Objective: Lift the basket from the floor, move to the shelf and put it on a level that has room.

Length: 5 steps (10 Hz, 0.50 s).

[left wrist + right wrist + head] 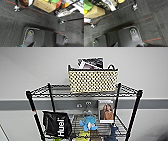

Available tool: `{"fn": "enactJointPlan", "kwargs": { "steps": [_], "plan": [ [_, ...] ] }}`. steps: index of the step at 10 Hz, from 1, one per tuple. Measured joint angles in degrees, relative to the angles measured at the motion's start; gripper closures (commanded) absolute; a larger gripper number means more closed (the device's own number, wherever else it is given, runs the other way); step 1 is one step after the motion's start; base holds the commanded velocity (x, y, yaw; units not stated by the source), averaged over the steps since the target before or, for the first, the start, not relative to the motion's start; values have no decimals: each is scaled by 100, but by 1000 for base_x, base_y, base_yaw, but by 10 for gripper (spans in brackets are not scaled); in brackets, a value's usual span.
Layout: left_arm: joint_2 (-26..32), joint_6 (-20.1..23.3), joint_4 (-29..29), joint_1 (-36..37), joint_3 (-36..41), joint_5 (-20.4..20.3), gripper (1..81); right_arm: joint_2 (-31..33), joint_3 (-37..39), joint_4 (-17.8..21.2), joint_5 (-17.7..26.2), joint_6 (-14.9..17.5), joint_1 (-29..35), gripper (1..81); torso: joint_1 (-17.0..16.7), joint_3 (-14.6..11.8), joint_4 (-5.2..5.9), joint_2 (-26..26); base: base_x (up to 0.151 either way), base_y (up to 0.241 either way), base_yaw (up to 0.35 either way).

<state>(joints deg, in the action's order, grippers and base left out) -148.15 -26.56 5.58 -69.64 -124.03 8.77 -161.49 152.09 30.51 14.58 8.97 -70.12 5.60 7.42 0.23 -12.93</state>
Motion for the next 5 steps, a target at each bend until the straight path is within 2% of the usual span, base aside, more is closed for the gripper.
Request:
{"fn": "enactJointPlan", "kwargs": {
  "steps": [5],
  "plan": [
    [-912,0,594,-343,-802,-22,10,-591,475,-102,-336,116,-322,10,-2,-7,0,-2,0,0,0]
  ]
}}
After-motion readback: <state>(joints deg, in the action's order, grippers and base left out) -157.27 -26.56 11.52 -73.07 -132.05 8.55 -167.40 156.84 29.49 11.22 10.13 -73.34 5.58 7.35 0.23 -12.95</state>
